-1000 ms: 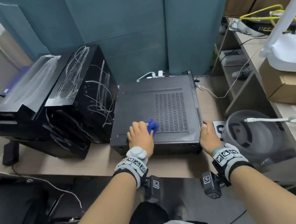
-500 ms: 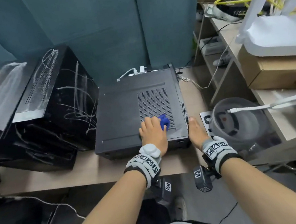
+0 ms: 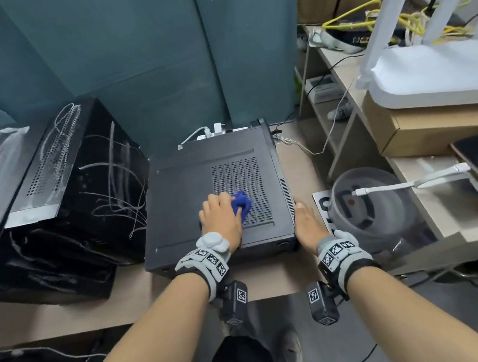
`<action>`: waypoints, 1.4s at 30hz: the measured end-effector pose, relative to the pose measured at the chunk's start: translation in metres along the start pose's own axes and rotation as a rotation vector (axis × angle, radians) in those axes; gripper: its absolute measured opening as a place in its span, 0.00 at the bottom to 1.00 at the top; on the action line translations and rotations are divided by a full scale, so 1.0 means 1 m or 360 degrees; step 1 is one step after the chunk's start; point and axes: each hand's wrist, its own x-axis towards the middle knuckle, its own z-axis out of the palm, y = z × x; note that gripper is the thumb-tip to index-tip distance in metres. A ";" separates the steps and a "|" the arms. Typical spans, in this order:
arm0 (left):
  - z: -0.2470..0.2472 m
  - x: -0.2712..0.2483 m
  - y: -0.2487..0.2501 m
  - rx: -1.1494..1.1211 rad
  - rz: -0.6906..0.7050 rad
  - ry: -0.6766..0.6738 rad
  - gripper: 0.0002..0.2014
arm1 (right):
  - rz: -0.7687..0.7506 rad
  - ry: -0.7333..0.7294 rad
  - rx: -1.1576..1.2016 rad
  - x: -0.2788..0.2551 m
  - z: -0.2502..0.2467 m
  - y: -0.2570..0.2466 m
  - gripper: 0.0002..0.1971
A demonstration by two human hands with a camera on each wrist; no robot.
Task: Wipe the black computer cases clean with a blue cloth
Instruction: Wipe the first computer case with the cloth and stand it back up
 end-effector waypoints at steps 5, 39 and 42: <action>0.021 -0.029 0.066 -0.0097 0.0271 -0.0084 0.14 | -0.0037 -0.0036 -0.0024 0.017 0.006 0.015 0.21; -0.048 -0.053 -0.151 -0.0301 -0.1153 -0.0029 0.19 | -0.0741 -0.0070 -0.1690 -0.001 0.060 -0.072 0.31; -0.048 -0.052 -0.157 -0.0315 -0.1162 -0.0070 0.23 | -0.0712 -0.0097 -0.1725 -0.001 0.062 -0.072 0.31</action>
